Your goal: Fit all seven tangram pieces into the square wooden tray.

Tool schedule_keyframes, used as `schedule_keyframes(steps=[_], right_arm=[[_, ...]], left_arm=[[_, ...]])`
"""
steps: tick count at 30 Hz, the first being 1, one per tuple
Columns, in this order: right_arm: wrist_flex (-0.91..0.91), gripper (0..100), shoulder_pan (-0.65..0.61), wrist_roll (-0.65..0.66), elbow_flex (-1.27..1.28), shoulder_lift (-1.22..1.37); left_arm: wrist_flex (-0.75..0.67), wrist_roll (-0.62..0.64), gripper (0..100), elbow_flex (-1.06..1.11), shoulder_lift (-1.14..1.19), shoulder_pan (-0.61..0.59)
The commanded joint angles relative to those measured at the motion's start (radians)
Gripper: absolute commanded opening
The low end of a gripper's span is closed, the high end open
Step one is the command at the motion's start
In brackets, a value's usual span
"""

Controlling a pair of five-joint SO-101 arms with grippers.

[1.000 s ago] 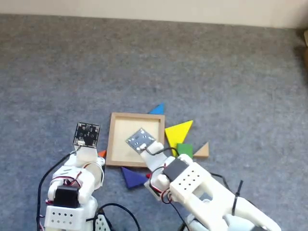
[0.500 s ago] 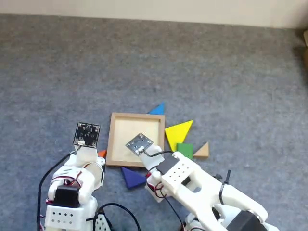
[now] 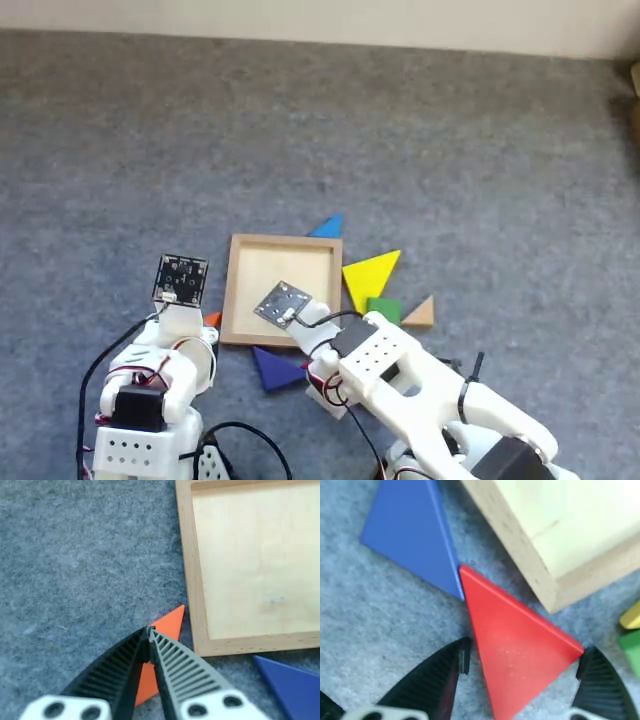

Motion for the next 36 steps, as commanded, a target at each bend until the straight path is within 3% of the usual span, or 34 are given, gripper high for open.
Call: schedule_keyframes(steps=[1,8,15,36], right_arm=[[-0.079,32.4,0.031,0.012,-0.016,0.033],[-0.082,32.2,0.031,0.012,-0.015,0.027],[-0.082,24.1,0.031,0.012,-0.016,0.025],[-0.038,23.8,0.033,0.012,-0.021,0.025]], left_arm=[[0.005,0.009,1,0.021,0.001,-0.004],[0.005,0.009,1,0.021,0.001,-0.004],[0.005,0.009,1,0.021,0.001,-0.004],[0.005,0.009,1,0.021,0.001,-0.004]])
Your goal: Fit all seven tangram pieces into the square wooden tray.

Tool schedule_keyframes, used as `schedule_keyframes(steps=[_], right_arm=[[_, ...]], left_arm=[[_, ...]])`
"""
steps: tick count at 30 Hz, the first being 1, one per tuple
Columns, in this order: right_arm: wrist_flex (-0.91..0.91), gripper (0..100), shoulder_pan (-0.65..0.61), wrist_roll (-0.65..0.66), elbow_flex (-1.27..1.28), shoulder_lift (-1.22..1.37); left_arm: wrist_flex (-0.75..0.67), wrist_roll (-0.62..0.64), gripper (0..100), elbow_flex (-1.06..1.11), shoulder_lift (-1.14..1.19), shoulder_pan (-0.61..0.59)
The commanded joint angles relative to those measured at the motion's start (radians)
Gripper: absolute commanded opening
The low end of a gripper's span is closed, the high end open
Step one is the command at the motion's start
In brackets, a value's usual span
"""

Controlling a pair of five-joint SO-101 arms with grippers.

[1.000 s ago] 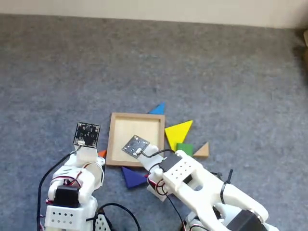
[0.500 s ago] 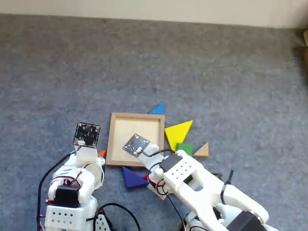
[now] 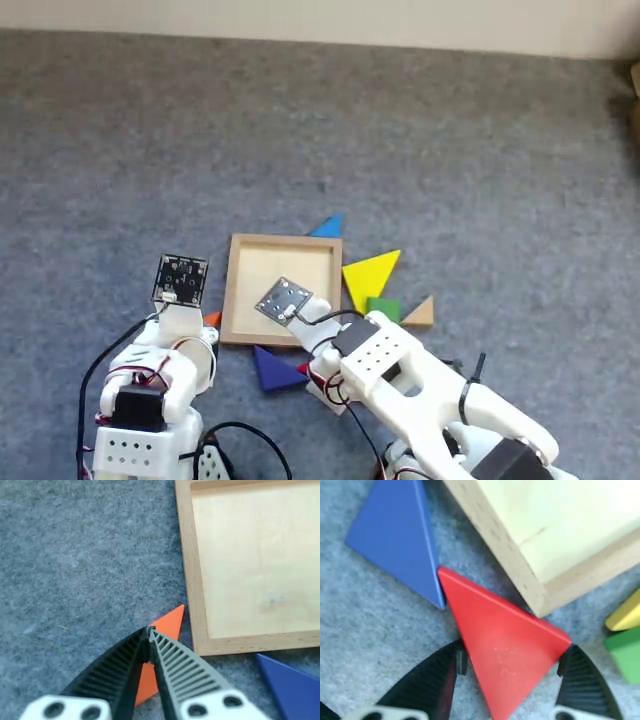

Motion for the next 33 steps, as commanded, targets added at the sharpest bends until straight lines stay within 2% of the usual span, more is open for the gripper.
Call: schedule_keyframes(steps=[1,22,29,33], right_arm=[[0.008,23.8,0.019,0.011,-0.018,0.021],[0.038,23.8,0.022,0.008,-0.018,0.005],[0.102,23.8,0.122,0.011,0.012,-0.306],[0.11,23.8,0.128,0.011,0.111,-0.513]], left_arm=[[0.005,0.009,1,0.021,0.001,-0.004],[0.005,0.009,1,0.021,0.001,-0.004],[0.005,0.009,1,0.021,0.001,-0.004],[0.005,0.009,1,0.021,0.001,-0.004]])
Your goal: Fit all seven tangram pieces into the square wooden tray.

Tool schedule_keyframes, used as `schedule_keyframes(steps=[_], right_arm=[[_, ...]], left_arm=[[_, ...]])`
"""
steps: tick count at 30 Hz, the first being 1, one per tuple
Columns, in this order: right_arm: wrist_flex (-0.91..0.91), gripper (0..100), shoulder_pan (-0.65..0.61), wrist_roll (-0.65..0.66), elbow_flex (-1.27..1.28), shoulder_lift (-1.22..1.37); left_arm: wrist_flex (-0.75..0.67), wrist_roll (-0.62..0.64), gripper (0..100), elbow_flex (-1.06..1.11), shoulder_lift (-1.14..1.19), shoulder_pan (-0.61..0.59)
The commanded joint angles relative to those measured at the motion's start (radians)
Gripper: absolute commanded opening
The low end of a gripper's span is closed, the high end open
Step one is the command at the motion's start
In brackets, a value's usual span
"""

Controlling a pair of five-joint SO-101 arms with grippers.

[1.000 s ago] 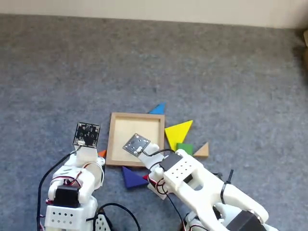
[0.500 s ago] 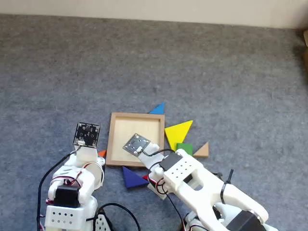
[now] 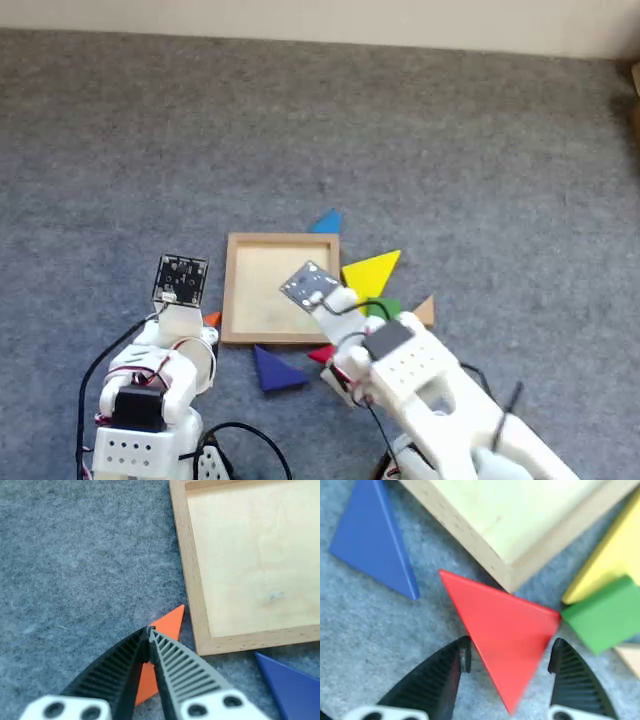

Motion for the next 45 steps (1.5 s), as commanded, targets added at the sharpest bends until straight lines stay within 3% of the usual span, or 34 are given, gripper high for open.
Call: schedule_keyframes(steps=[1,8,12,17,39,45], right_arm=[[0.015,23.8,0.021,0.008,0.05,-0.202],[0.015,15.9,0.024,0.008,0.108,-0.381],[0.016,21.7,0.022,0.008,0.101,-0.351],[0.012,32.8,0.021,0.009,0.097,-0.216],[-0.064,32.8,-0.05,0.052,-0.275,0.45],[-0.059,32.8,-0.051,0.15,-0.332,0.533]], left_arm=[[0.005,0.009,1,0.021,0.001,-0.004],[0.005,0.009,1,0.021,0.001,-0.004],[0.005,0.009,1,0.021,0.001,-0.004],[0.005,0.009,1,0.021,0.001,-0.004],[0.005,0.009,1,0.021,0.001,-0.004],[0.005,0.009,1,0.021,0.001,-0.004]])
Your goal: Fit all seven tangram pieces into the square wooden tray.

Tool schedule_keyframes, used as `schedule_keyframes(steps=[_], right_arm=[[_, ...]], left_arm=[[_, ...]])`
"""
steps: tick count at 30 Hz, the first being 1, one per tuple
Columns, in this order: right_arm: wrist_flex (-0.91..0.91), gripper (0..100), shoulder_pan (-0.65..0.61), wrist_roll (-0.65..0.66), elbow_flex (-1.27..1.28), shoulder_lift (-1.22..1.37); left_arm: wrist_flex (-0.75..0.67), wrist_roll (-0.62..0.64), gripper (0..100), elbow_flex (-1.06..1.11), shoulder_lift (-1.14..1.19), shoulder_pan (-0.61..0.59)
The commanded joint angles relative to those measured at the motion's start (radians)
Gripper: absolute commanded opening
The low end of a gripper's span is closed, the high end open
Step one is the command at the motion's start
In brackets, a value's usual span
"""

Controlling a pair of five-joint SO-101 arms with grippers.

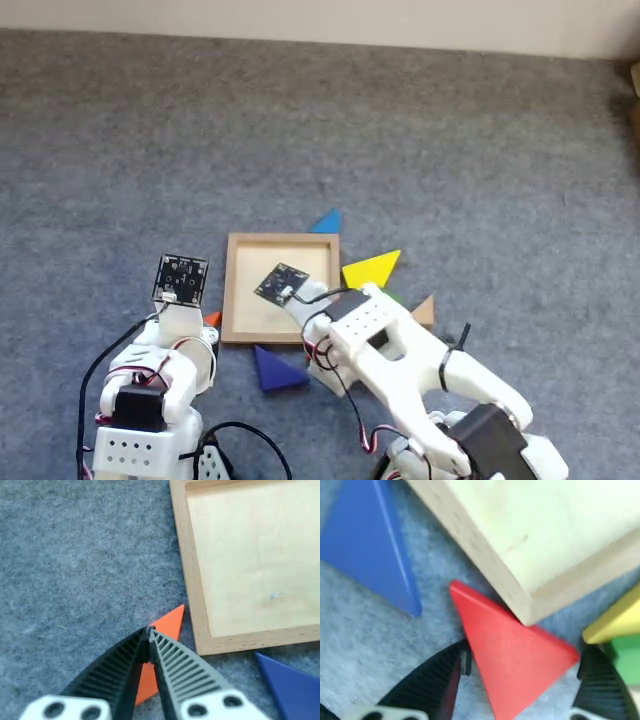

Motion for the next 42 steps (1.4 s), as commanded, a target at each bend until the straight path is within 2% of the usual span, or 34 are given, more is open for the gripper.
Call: schedule_keyframes(steps=[1,13,19,26,34,38,42], right_arm=[[-0.028,32.8,-0.01,0.049,-0.067,0.025],[-0.033,32.8,0.054,0.166,-0.059,0.036],[-0.053,32.6,0.054,0.166,-0.059,0.036],[-0.101,21.1,0.056,0.166,-0.054,0.036],[-0.09,20.6,0.127,0.161,-0.056,0.024],[0.01,20.6,0.12,0.16,-0.064,0.024],[0.033,20.6,0.124,0.16,-0.067,0.024]], left_arm=[[0.005,0.009,1,0.021,0.001,-0.004],[0.005,0.009,1,0.021,0.001,-0.004],[0.005,0.009,1,0.021,0.001,-0.004],[0.005,0.009,1,0.021,0.001,-0.004],[0.005,0.009,1,0.021,0.001,-0.004],[0.005,0.009,1,0.021,0.001,-0.004],[0.005,0.009,1,0.021,0.001,-0.004]])
